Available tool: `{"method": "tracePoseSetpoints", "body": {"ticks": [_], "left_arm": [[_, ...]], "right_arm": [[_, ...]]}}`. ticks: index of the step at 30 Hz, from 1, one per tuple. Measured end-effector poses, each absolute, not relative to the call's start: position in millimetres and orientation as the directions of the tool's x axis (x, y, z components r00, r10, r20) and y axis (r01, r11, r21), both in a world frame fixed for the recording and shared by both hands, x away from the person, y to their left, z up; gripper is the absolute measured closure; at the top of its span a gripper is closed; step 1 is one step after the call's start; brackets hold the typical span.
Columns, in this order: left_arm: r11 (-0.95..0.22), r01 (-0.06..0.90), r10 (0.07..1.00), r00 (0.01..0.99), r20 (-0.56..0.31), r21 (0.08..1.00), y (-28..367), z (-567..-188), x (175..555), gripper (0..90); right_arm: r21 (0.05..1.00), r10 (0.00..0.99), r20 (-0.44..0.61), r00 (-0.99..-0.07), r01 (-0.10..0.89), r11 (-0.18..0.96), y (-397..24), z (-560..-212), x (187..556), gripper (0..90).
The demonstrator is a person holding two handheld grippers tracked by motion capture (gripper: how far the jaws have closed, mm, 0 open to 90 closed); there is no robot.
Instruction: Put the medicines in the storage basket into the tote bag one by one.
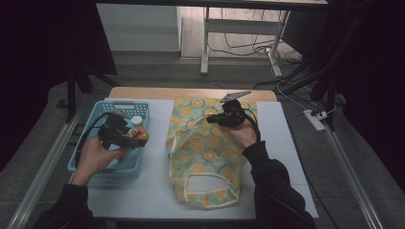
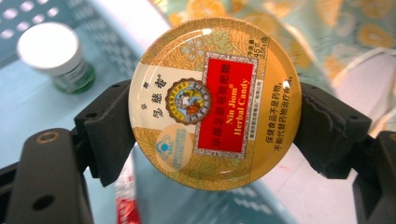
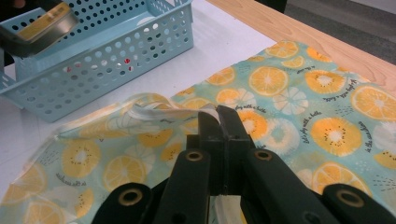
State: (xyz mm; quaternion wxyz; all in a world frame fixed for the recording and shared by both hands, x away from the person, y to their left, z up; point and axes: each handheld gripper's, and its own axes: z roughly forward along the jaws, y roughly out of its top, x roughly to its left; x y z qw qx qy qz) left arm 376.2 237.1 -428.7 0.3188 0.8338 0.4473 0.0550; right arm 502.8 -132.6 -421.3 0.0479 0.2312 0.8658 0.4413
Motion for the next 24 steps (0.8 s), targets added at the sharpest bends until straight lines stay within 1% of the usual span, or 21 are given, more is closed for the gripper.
{"method": "tracePoseSetpoints", "body": {"ticks": [10, 14, 24], "left_arm": [[-0.457, 0.663, 0.713, 0.672, -0.201, 0.593, 200.8, -421.5, 370.4, 20.1], [-0.469, 0.649, 0.691, 0.692, -0.210, 0.599, 188.2, -420.5, 370.5, 20.1], [-0.514, 0.606, 0.642, 0.741, -0.196, 0.607, 157.9, -416.6, 370.8, 20.1]], "right_arm": [[0.786, 0.453, 0.124, -0.883, 0.366, 0.498, -133.3, -423.4, 506.8, 90.0], [0.787, 0.456, 0.122, -0.882, 0.366, 0.497, -133.2, -423.3, 507.4, 90.0], [0.787, 0.462, 0.122, -0.879, 0.369, 0.494, -134.5, -425.7, 509.9, 90.0]]}}
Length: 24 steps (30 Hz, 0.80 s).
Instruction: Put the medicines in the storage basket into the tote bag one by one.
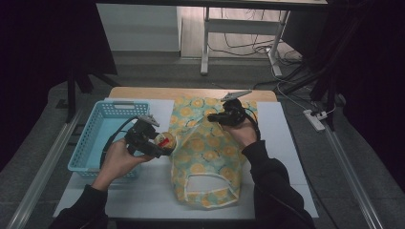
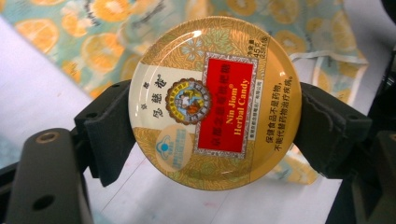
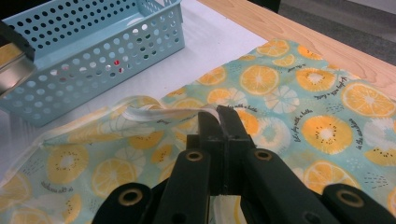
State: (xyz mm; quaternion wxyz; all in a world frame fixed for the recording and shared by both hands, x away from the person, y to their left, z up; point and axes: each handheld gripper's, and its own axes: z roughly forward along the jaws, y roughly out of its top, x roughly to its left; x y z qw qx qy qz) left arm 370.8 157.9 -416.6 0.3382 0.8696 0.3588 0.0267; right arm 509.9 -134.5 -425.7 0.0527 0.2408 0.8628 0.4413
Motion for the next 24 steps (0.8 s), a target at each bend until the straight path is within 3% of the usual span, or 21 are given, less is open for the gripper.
{"method": "tracePoseSetpoints", "body": {"ticks": [24], "left_arm": [[-0.605, 0.531, 0.530, 0.824, -0.197, 0.593, 68.6, -437.4, 398.1, 20.1]], "right_arm": [[0.794, 0.466, 0.107, -0.878, 0.357, 0.492, -132.7, -426.6, 512.3, 90.0]]}}
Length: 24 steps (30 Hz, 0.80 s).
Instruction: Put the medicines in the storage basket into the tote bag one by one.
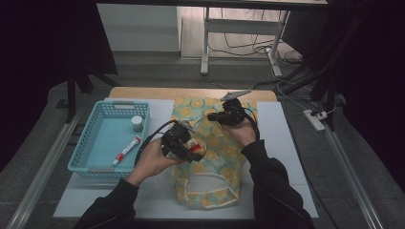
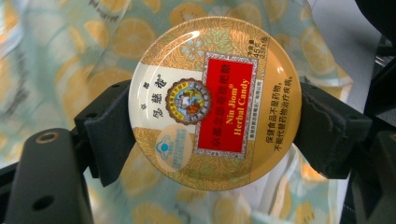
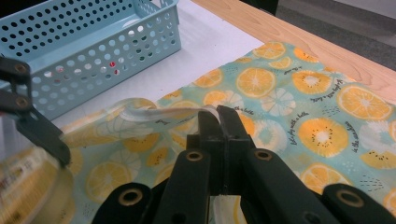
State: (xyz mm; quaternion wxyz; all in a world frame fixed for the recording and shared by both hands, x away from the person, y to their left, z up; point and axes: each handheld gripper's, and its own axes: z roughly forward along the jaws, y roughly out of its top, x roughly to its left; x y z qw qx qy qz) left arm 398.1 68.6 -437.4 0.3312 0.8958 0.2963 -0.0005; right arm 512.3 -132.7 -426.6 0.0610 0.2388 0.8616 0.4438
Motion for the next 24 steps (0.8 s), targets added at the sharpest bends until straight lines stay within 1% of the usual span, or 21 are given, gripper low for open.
{"method": "tracePoseSetpoints", "body": {"ticks": [4, 10, 24], "left_arm": [[-0.616, 0.524, 0.529, 0.828, -0.184, 0.587, 57.6, -442.9, 406.1, 20.1], [-0.615, 0.534, 0.536, 0.823, -0.188, 0.580, 47.6, -455.6, 421.7, 20.1], [-0.615, 0.558, 0.575, 0.801, -0.166, 0.558, 36.5, -483.0, 450.8, 20.1]], "right_arm": [[0.793, 0.470, 0.111, -0.876, 0.363, 0.489, -133.1, -426.1, 513.2, 90.0], [0.796, 0.474, 0.112, -0.874, 0.364, 0.484, -133.9, -425.8, 515.7, 90.0], [0.787, 0.502, 0.113, -0.857, 0.386, 0.481, -133.9, -432.6, 527.1, 90.0]]}}
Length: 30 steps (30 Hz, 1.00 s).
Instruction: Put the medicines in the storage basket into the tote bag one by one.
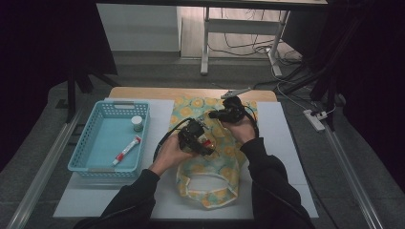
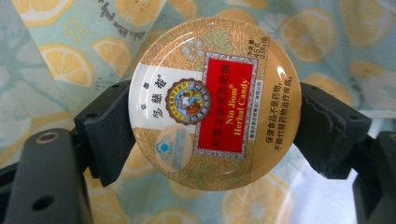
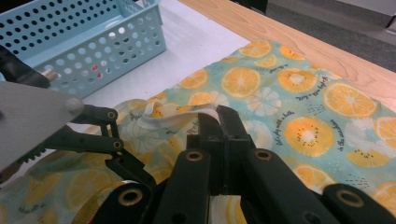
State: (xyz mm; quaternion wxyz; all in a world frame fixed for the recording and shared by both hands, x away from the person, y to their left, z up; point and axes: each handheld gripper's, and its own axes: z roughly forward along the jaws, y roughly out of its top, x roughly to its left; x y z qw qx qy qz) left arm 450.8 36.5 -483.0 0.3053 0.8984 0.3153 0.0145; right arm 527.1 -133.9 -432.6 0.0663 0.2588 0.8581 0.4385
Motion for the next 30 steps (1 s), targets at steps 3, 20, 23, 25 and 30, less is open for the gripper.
{"method": "tracePoseSetpoints", "body": {"ticks": [3, 20, 23, 25, 30], "left_arm": [[-0.621, 0.557, 0.574, 0.802, -0.163, 0.551, 34.8, -487.2, 454.7, 20.1], [-0.639, 0.571, 0.600, 0.789, -0.130, 0.515, 20.8, -511.6, 472.4, 20.1], [-0.644, 0.565, 0.599, 0.792, -0.120, 0.516, 19.0, -514.3, 475.2, 20.0], [-0.633, 0.571, 0.604, 0.787, -0.127, 0.523, 17.7, -515.8, 476.1, 20.0], [-0.633, 0.565, 0.603, 0.789, -0.121, 0.528, 16.2, -518.5, 478.3, 19.9]], "right_arm": [[0.788, 0.511, 0.116, -0.852, 0.392, 0.475, -134.8, -434.4, 530.0, 90.0], [0.786, 0.528, 0.110, -0.842, 0.399, 0.472, -132.7, -441.0, 537.3, 90.0], [0.787, 0.530, 0.108, -0.841, 0.398, 0.471, -132.4, -441.3, 537.3, 90.0], [0.786, 0.532, 0.107, -0.840, 0.399, 0.472, -132.7, -441.4, 537.3, 90.0], [0.787, 0.536, 0.107, -0.837, 0.401, 0.469, -133.7, -442.7, 538.0, 90.0]]}}
